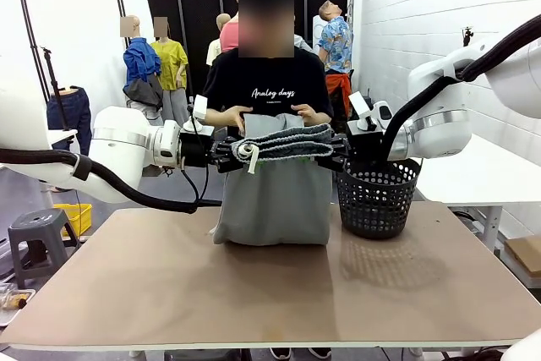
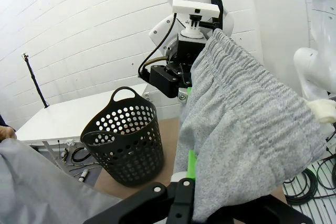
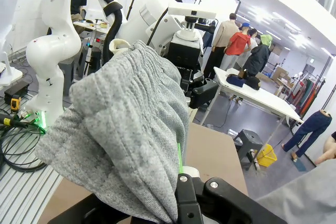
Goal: Fold the training pants.
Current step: Release the ends of the Training pants and then grab the overlapped ends.
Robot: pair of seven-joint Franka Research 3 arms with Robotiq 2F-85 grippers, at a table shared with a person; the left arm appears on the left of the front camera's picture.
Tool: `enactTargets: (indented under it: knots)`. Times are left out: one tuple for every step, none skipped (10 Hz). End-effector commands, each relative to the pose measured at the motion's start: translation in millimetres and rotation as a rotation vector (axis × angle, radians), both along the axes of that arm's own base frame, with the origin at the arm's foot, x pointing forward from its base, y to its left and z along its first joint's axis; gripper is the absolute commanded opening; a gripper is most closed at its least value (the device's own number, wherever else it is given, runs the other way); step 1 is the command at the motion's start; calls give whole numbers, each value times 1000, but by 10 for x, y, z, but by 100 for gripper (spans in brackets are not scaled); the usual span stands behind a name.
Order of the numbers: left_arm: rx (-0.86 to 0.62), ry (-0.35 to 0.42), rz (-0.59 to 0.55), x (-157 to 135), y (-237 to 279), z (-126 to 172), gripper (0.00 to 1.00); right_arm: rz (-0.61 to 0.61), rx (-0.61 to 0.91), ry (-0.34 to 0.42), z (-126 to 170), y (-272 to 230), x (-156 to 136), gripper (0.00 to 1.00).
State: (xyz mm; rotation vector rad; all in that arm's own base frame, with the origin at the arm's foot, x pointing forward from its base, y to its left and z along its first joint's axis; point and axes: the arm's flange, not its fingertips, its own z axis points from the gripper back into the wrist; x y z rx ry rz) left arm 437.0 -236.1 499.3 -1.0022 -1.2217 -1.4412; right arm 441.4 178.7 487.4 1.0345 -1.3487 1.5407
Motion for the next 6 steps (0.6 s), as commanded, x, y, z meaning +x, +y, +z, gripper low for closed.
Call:
enactTargets:
  knots:
    - [-2, -10, 5, -23, -6, 33, 0, 3, 1, 0, 6, 8, -18, 0]
    - [-2, -10, 5, -23, -6, 33, 0, 3, 1, 0, 6, 8, -18, 0]
    - [-2, -10, 5, -23, -6, 33, 0, 3, 1, 0, 6, 8, -18, 0]
    - [-2, -10, 5, -23, -6, 33, 0, 3, 1, 0, 6, 8, -18, 0]
    - [-2, -10, 5, -23, -6, 33, 0, 3, 1, 0, 6, 8, -18, 0]
    - [-2, -10, 5, -23, -6, 33, 0, 3, 1, 0, 6, 8, -18, 0]
